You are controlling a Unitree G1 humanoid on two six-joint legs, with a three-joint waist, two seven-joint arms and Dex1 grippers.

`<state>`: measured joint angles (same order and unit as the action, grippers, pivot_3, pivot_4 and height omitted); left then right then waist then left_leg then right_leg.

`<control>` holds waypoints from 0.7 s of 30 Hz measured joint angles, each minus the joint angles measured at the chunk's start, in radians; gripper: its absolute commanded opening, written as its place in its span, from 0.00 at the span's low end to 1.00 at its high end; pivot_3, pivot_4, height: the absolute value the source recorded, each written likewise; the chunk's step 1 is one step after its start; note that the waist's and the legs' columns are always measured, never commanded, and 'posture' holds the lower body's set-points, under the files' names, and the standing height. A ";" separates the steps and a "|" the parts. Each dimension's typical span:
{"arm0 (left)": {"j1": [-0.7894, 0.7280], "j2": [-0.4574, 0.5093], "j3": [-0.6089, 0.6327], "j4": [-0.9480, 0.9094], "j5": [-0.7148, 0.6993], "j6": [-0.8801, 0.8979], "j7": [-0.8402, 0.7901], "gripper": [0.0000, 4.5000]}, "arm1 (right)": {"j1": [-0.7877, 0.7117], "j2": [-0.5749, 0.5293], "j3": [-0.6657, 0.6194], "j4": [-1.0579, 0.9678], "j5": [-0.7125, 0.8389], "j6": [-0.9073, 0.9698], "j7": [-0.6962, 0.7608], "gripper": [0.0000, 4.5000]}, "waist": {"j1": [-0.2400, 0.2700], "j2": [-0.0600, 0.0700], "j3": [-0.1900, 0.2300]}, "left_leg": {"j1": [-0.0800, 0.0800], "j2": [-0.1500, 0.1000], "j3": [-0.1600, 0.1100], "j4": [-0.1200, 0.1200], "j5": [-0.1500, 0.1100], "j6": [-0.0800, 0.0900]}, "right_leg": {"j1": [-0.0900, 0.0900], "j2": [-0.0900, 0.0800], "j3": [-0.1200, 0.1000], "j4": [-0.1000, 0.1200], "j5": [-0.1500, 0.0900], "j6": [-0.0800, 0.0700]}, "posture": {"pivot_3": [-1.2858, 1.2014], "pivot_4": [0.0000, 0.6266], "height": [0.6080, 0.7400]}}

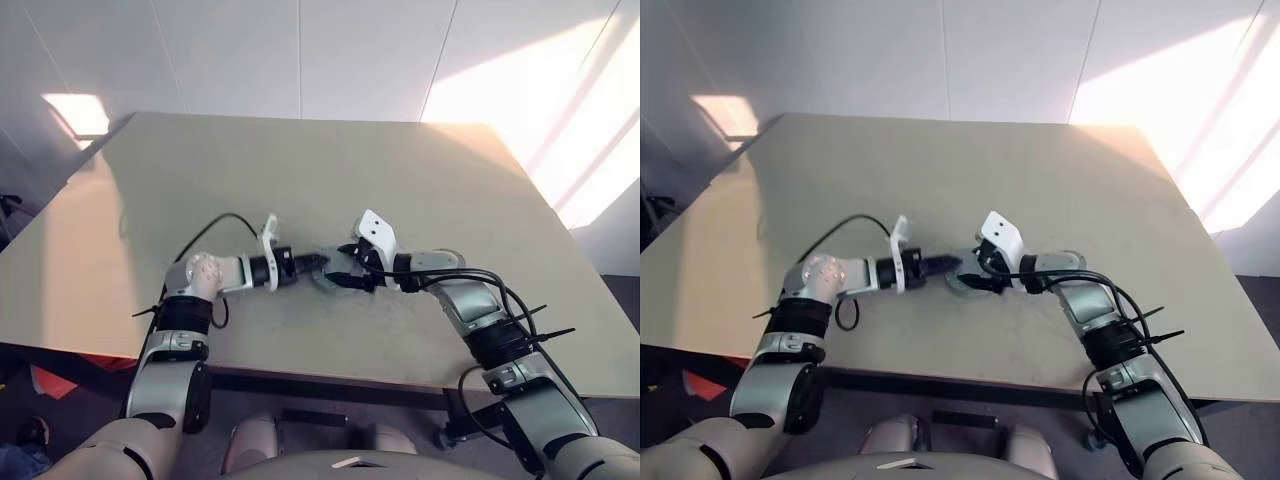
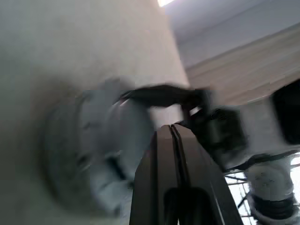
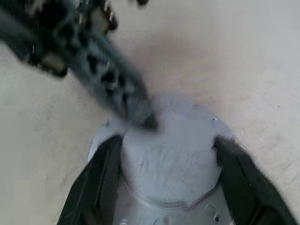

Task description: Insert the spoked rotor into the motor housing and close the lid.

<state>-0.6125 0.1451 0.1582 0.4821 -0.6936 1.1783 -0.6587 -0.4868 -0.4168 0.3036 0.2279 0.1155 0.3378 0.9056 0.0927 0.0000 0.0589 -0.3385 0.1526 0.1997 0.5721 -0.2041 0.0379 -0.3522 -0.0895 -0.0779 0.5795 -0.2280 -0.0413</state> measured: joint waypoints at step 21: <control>-0.024 -0.010 0.016 0.041 -0.001 -0.036 0.017 0.00 | 0.033 -0.023 -0.022 -0.066 0.023 0.036 0.025 0.99 | 0.000 0.001 0.003 | 0.002 -0.004 -0.001 -0.007 0.000 0.000 | 0.000 -0.001 0.001 -0.013 -0.005 0.008 | 0.52 0.00 1.00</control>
<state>-0.6365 0.1350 0.1747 0.5228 -0.6950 1.1424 -0.6415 -0.4540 -0.4400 0.2811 0.1619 0.1386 0.3737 0.9310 0.0928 0.0015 0.0614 -0.3364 0.1486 0.1990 0.5648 -0.2044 0.0380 -0.3518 -0.0908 -0.0773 0.5669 -0.2330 -0.0330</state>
